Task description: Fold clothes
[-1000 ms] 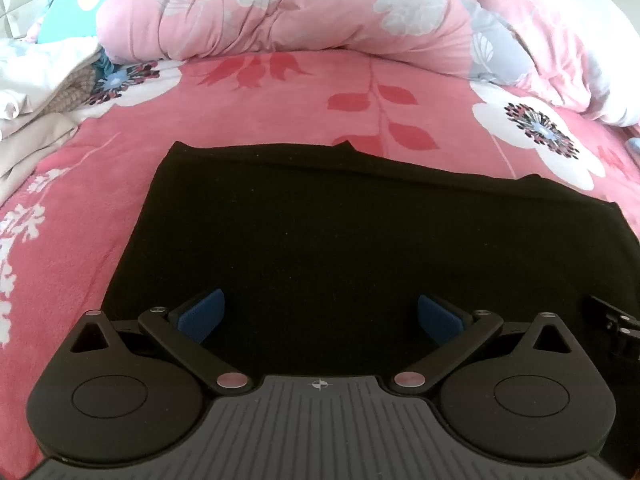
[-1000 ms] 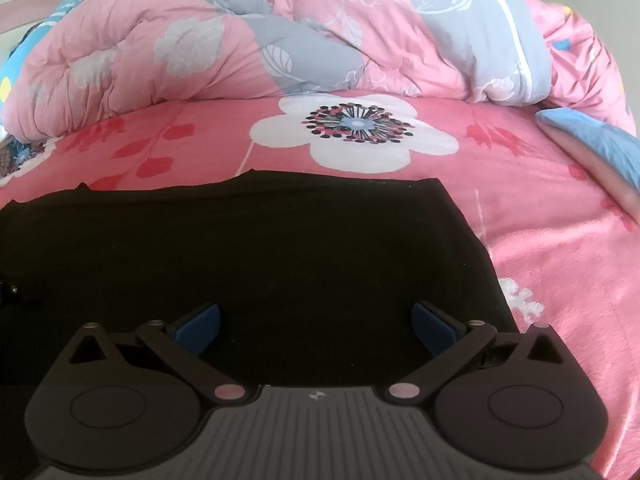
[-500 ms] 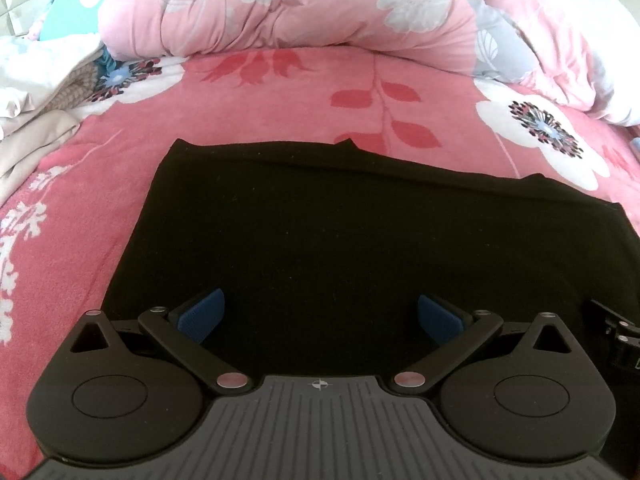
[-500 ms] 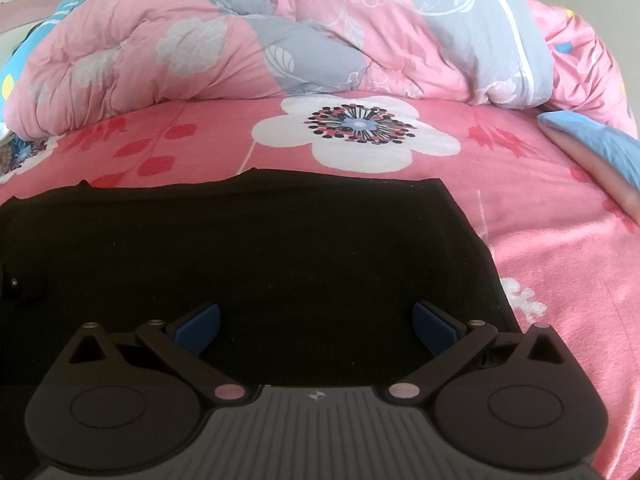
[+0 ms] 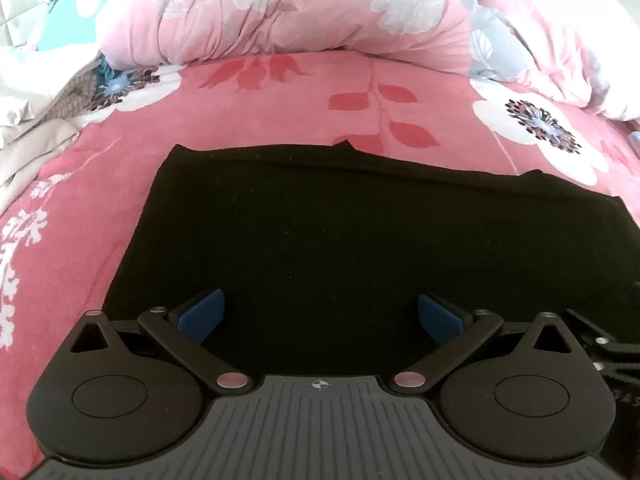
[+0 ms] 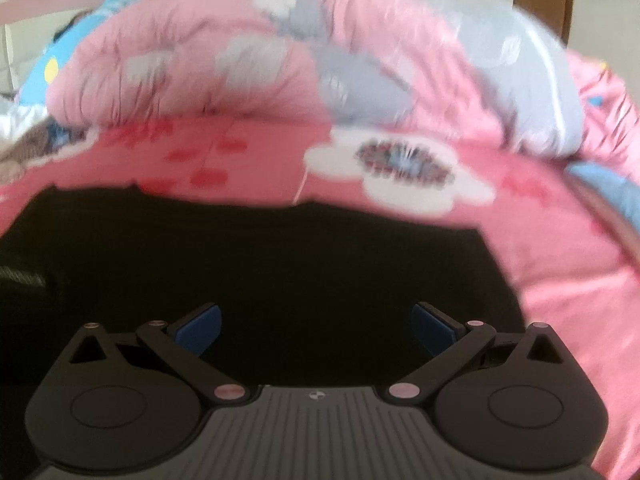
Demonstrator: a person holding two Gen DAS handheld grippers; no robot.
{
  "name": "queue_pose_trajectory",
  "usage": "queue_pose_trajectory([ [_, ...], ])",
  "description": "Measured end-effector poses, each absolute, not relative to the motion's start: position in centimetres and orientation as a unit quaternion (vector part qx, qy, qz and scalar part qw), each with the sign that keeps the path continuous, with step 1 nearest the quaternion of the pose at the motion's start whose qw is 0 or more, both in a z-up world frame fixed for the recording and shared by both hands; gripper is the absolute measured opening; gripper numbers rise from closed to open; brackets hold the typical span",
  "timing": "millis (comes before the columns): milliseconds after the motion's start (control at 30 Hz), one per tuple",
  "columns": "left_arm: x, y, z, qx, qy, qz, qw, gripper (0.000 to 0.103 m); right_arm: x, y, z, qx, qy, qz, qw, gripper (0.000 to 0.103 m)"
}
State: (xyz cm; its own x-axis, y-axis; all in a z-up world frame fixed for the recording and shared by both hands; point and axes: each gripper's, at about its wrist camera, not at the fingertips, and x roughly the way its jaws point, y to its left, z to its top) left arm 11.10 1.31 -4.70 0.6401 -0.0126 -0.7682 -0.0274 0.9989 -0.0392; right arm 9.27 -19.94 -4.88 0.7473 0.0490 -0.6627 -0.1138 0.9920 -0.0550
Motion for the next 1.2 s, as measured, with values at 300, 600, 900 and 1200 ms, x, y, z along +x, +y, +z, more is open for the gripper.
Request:
queue_pose_trajectory([
  [300, 10.1, 1.8, -3.5, -0.032, 0.416, 0.012, 0.909, 0.103, 8.9, -20.2, -5.9, -0.039, 0.339, 0.053, 0.939, 0.103],
  [600, 5.9, 1.9, -0.8, -0.041, 0.367, 0.004, 0.929, 0.103, 8.6, -20.3, -6.1, -0.038, 0.328, 0.054, 0.942, 0.103],
  [900, 1.6, 2.1, 0.7, -0.078, 0.292, -0.021, 0.953, 0.103, 8.5, -20.3, -6.1, -0.035, 0.323, 0.055, 0.944, 0.103],
  [1200, -3.0, 3.9, -0.3, -0.049, 0.278, 0.011, 0.959, 0.103, 8.3, -20.4, -6.1, -0.031, 0.32, 0.056, 0.945, 0.103],
])
